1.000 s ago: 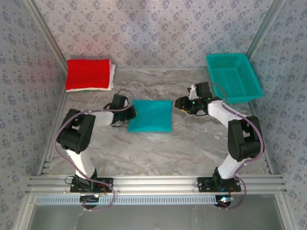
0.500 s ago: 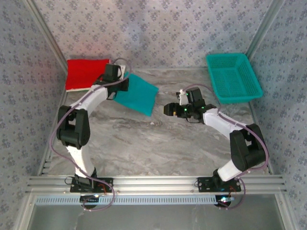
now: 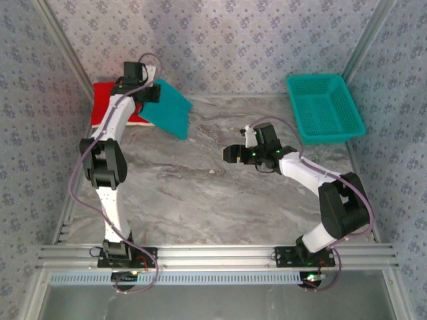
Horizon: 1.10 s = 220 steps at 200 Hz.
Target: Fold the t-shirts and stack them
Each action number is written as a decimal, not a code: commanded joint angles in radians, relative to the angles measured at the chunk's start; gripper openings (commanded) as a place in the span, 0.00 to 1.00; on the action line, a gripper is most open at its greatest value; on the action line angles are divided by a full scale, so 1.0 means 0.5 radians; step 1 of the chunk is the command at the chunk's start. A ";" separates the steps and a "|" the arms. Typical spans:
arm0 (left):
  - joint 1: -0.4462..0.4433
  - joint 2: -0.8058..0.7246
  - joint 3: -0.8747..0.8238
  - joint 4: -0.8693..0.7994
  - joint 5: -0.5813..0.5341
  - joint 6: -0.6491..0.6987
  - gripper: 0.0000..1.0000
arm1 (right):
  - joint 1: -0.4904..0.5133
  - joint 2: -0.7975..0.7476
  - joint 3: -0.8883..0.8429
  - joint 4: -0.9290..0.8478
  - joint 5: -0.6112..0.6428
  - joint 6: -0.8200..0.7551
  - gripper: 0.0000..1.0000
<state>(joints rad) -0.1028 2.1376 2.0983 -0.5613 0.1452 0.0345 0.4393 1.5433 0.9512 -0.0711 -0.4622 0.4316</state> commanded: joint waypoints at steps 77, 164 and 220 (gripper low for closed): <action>0.252 0.523 1.309 -0.705 0.343 0.302 0.00 | -0.013 0.108 -0.011 -0.039 0.065 0.055 0.81; 0.584 0.598 1.321 -0.509 0.428 0.213 0.00 | -0.003 0.159 0.063 -0.167 0.062 0.083 0.80; 0.783 0.829 1.335 -0.376 0.243 0.121 0.00 | -0.023 0.118 0.176 -0.360 0.120 -0.002 0.81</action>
<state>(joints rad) 0.2523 2.4954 2.7258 -0.8112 0.3195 0.1287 0.4362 1.6211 0.9962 -0.1890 -0.4252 0.4545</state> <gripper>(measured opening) 0.051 0.803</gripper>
